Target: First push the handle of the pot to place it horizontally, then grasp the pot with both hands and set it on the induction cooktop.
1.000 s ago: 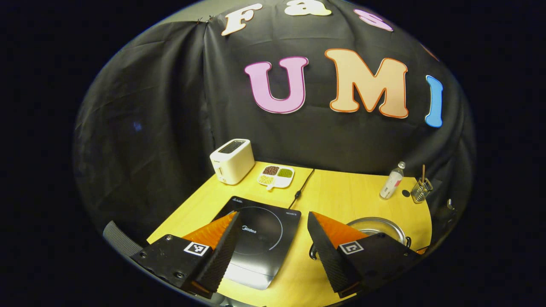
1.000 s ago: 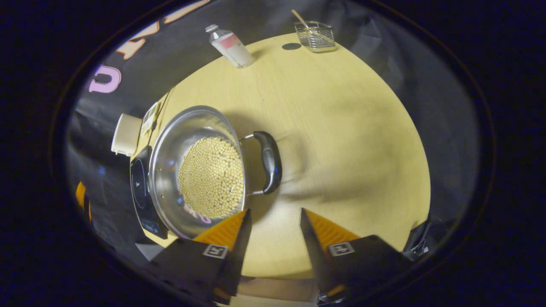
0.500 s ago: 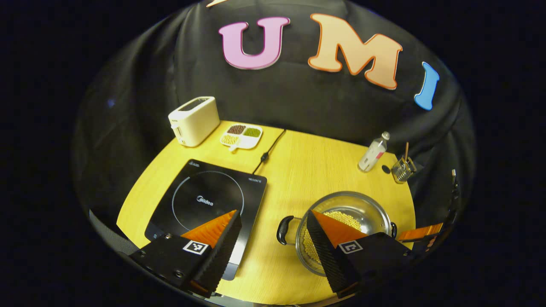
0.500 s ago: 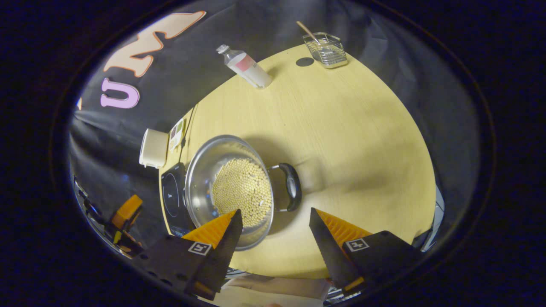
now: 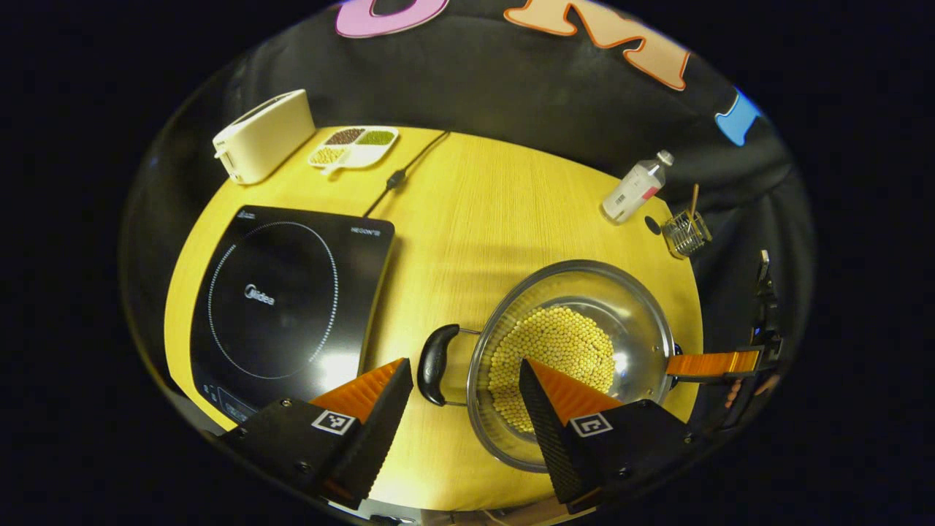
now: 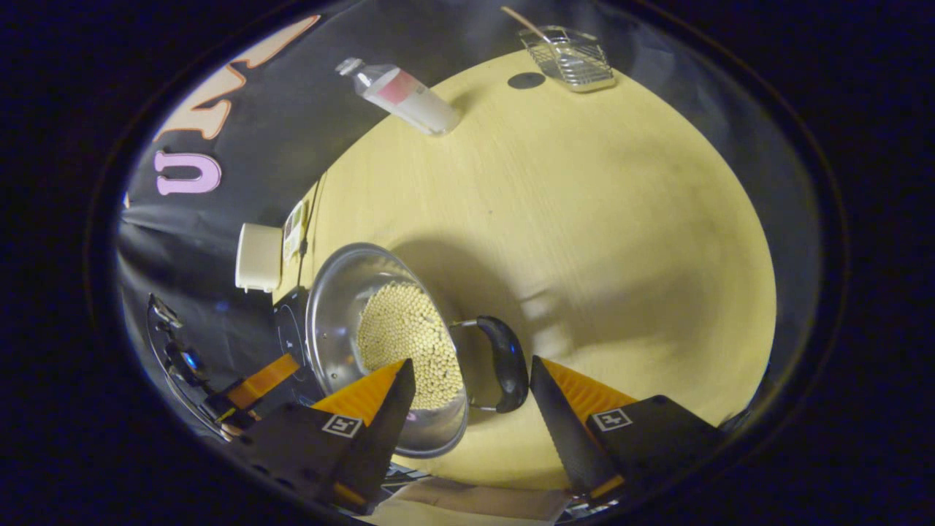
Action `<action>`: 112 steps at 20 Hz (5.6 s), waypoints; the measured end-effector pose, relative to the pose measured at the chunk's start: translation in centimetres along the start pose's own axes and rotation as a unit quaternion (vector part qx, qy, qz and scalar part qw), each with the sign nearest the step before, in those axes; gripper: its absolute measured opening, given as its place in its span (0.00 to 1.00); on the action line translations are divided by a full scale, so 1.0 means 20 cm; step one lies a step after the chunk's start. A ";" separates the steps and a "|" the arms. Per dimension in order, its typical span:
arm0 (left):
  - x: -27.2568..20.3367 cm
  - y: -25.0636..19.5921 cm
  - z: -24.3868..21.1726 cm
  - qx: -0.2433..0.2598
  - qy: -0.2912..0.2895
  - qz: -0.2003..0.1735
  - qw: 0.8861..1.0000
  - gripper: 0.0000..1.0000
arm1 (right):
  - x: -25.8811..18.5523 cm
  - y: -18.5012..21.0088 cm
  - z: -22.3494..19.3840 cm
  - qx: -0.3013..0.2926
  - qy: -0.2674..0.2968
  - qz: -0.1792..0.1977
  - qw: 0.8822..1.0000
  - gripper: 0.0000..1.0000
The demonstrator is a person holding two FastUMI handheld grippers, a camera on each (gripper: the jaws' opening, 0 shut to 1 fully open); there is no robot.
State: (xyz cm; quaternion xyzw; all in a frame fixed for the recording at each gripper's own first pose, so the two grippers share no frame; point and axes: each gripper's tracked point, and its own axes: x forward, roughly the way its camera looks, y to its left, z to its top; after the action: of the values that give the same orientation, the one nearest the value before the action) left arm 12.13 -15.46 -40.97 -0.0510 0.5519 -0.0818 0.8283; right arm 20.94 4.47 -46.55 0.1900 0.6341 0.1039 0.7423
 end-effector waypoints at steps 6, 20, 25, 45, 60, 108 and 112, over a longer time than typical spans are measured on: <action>0.14 0.04 -0.02 0.020 0.047 0.019 0.999 0.92 | 0.13 -0.02 -0.01 -0.012 0.036 0.003 0.999 0.88; 0.28 0.10 -0.07 0.097 0.115 0.055 0.987 0.72 | 0.26 -0.07 -0.02 -0.030 0.064 0.003 0.998 0.53; 0.29 0.10 -0.07 0.092 0.116 0.057 0.987 0.67 | 0.26 -0.07 -0.01 -0.039 0.050 -0.005 0.998 0.53; -0.13 0.03 -0.32 0.137 0.139 0.014 0.981 0.65 | -0.16 -0.12 -0.44 -0.015 0.008 -0.052 0.998 0.58; -0.37 0.65 -0.32 0.194 0.097 -0.043 0.975 0.66 | -0.16 0.46 -0.99 0.020 -0.056 -0.089 0.994 0.49; -0.16 1.77 0.49 0.170 -0.026 0.073 0.982 0.66 | 0.74 1.59 -0.57 -0.051 -0.079 -0.056 0.994 0.54; -0.17 1.77 0.48 0.163 -0.033 0.071 0.984 0.67 | 0.74 1.59 -0.57 -0.057 -0.079 -0.050 0.994 0.55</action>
State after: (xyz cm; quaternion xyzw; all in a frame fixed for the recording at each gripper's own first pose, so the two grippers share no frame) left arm 22.59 19.89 -40.39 0.1213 0.5061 -0.1102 0.8468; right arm 15.14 40.89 -48.21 0.1228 0.5753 0.0873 0.8039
